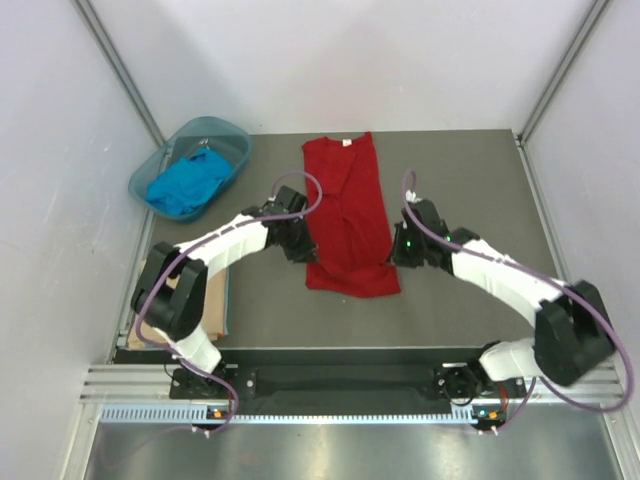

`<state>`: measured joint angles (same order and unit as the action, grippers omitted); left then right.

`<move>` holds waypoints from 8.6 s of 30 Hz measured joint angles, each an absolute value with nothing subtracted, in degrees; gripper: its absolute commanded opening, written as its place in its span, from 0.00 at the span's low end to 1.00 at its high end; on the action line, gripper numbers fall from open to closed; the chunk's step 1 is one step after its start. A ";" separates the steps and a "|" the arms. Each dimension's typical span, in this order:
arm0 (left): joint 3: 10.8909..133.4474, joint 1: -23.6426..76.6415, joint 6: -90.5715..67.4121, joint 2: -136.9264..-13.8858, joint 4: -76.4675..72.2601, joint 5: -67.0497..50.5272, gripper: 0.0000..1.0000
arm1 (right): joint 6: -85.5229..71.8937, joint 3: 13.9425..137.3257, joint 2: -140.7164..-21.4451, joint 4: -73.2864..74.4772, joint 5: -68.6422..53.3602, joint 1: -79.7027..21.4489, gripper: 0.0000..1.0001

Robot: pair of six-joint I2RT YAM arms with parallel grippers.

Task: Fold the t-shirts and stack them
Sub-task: Fold the tshirt

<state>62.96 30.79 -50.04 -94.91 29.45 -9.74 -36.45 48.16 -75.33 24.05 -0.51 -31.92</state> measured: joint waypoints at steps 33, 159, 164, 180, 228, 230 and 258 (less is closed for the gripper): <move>112.46 15.84 -42.02 -129.62 39.53 -13.52 0.00 | -21.98 101.30 -119.92 31.00 -9.43 -17.04 0.00; 60.90 19.62 -30.61 -98.50 18.46 -15.57 0.41 | -2.92 67.77 -107.83 19.64 -27.11 -15.57 0.47; 63.51 19.62 -29.74 -100.84 17.56 -15.57 0.40 | -2.07 70.08 -109.21 19.31 -28.16 -15.57 0.40; 66.70 19.62 -28.75 -104.66 17.04 -15.35 0.32 | -2.59 71.79 -112.18 16.43 -30.13 -15.57 0.09; 73.32 17.98 -31.57 -108.18 24.77 -14.04 0.46 | -10.44 64.79 -106.10 8.62 -18.92 -14.50 0.41; 71.18 17.96 -31.57 -104.55 24.88 -14.81 0.45 | -12.19 65.36 -105.10 12.71 -17.23 -14.50 0.43; 44.18 28.25 -37.82 -87.92 14.94 -21.50 0.38 | -23.51 32.58 -78.63 11.90 -27.55 -14.90 0.41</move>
